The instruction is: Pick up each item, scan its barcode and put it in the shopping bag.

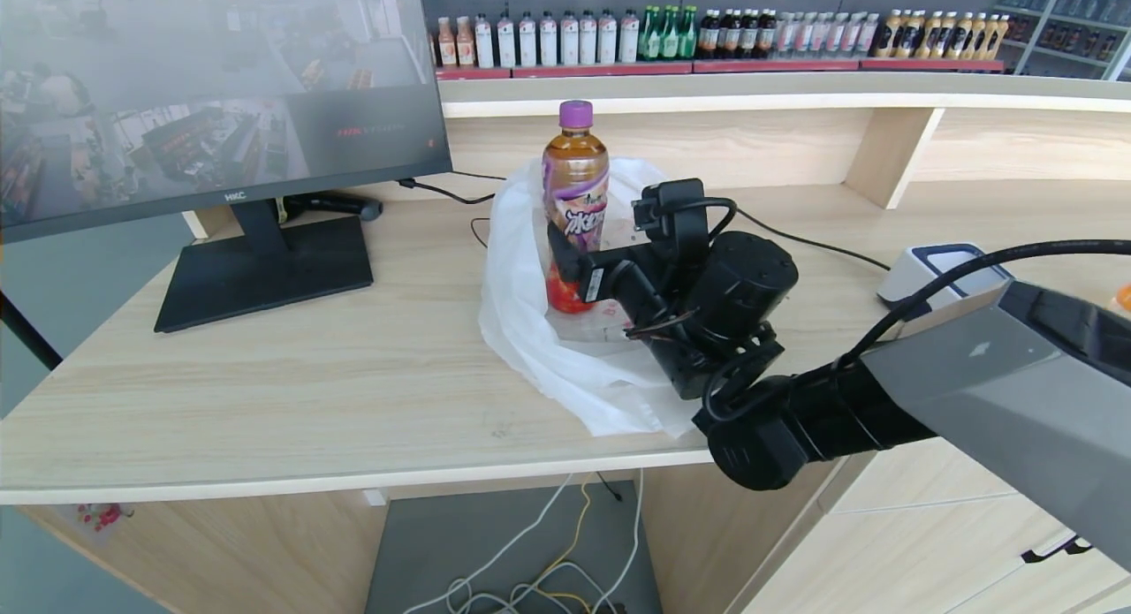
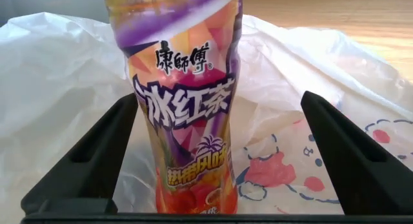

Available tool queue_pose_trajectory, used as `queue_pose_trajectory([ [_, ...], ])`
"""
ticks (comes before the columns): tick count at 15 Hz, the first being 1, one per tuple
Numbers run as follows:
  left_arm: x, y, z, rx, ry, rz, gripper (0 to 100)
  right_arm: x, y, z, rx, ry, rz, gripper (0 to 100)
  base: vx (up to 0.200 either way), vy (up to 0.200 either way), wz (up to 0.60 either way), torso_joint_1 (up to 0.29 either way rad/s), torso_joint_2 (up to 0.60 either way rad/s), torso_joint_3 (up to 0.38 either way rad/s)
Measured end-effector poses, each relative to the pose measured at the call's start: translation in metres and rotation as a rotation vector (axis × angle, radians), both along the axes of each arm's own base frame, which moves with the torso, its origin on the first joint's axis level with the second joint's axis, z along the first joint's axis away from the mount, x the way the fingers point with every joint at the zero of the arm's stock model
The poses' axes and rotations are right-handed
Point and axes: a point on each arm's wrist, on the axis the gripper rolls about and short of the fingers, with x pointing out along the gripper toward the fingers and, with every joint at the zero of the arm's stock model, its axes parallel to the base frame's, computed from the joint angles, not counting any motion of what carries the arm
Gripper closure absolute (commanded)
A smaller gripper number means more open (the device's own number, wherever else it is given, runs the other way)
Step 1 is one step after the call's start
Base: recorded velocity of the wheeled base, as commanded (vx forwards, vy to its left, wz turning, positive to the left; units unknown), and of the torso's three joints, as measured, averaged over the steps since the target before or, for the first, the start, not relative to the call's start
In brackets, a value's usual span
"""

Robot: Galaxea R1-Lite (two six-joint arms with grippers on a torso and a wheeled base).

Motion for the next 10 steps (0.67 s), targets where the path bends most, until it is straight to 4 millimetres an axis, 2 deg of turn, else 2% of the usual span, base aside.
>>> queue_pose_trajectory([
  [6, 0.0, 0.0, 0.0, -0.001, 0.0, 0.0, 0, -0.043, -0.017, 0.018, -0.012, -0.005, 0.02, 0, 0.0, 0.0, 0.0, 0.0, 0.0, 0.0],
  [10, 0.0, 0.0, 0.0, 0.0, 0.0, 0.0, 0, -0.079, -0.027, 0.025, 0.008, -0.038, 0.05, 0, 0.0, 0.0, 0.0, 0.0, 0.0, 0.0],
])
